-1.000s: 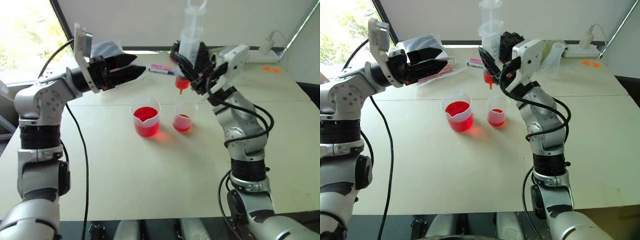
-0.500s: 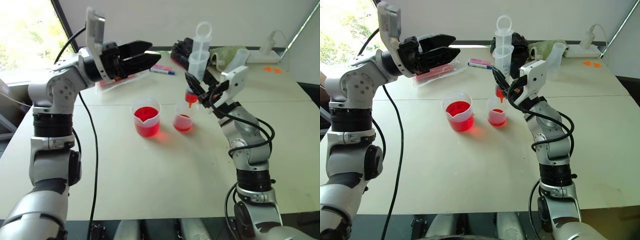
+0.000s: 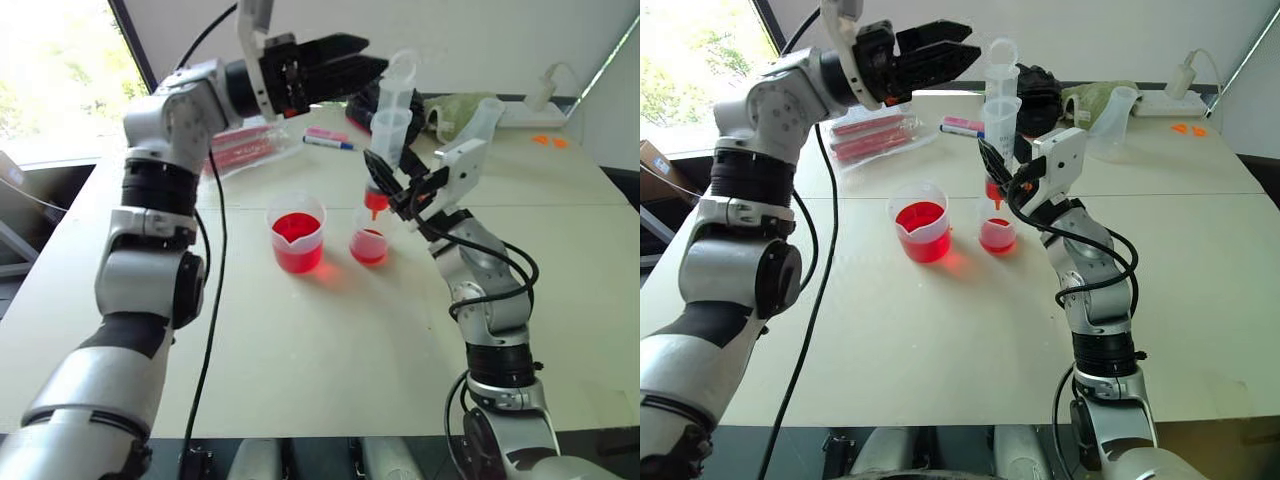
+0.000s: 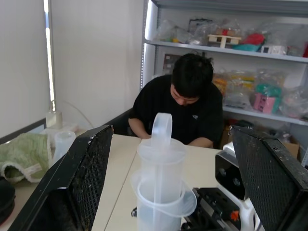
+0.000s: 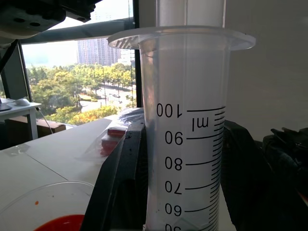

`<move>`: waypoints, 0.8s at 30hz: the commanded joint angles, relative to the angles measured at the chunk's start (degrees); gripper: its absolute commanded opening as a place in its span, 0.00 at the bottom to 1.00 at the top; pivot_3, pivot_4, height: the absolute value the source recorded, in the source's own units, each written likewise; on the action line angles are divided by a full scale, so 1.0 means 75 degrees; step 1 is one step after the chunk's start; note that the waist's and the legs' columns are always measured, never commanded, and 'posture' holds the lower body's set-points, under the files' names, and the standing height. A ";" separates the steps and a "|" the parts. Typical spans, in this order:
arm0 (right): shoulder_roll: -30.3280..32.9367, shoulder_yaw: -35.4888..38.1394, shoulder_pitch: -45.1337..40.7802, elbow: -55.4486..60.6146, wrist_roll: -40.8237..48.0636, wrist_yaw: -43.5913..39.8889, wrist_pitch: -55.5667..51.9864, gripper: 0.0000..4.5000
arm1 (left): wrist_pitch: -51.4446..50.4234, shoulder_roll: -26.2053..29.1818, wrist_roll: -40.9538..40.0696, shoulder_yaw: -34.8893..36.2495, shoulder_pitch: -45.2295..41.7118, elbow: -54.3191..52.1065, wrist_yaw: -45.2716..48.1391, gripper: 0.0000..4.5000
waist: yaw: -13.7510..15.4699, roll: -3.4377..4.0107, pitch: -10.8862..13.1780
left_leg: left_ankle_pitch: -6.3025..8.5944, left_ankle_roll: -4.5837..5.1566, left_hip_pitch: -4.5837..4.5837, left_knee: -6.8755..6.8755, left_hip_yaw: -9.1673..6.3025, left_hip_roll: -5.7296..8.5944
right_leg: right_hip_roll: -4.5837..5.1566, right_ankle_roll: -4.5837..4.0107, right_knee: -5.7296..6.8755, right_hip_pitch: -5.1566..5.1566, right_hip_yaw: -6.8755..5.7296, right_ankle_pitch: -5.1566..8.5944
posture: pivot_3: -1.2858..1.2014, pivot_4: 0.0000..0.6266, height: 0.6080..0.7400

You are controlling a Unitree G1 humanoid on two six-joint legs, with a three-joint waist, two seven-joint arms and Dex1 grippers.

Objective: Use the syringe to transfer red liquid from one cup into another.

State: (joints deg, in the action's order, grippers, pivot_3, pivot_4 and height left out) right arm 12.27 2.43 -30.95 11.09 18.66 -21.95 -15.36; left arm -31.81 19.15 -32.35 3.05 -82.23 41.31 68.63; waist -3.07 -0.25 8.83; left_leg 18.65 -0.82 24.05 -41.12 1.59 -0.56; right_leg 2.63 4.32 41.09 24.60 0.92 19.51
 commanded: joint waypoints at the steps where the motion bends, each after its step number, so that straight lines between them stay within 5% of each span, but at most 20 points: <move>1: -0.0046 0.0001 -0.0027 0.0409 -0.0018 0.0035 0.0259 0.31 | 0.0453 -0.0229 0.0330 -0.0041 -0.0546 0.0606 0.0302 0.89 | 0.0015 0.0000 0.0000 | 0.0000 0.0000 0.0000 0.0000 0.0000 0.0000 | 0.0000 0.0000 0.0000 0.0000 0.0000 0.0000 | 0.52 0.24 0.78; 16: -0.0058 -0.0122 0.0151 0.0522 -0.0051 0.0124 0.0333 0.31 | 0.1372 -0.0889 0.1031 0.0359 -0.1258 0.2302 0.0523 0.89 | 0.0071 -0.0001 0.0001 | 0.0000 0.0000 0.0002 0.0000 0.0001 -0.0001 | 0.0000 0.0000 -0.0001 0.0002 0.0001 0.0000 | 0.52 0.24 0.78; 24: -0.0033 -0.0135 0.0151 0.0508 -0.0056 0.0125 0.0342 0.31 | 0.1396 -0.0943 0.1106 0.0476 -0.1304 0.2365 0.0568 0.19 | 0.0068 -0.0001 0.0001 | 0.0000 0.0000 0.0002 0.0000 0.0001 -0.0001 | 0.0000 0.0000 -0.0001 0.0002 0.0002 0.0000 | 0.52 0.24 0.78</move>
State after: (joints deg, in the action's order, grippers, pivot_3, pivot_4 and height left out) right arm 12.13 0.96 -29.37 11.63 18.22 -21.00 -14.49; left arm -22.05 11.98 -24.22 5.41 -89.88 59.95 72.72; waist -2.56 -0.26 8.84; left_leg 18.65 -0.82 24.07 -41.12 1.60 -0.57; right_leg 2.63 4.32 41.08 24.62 0.93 19.51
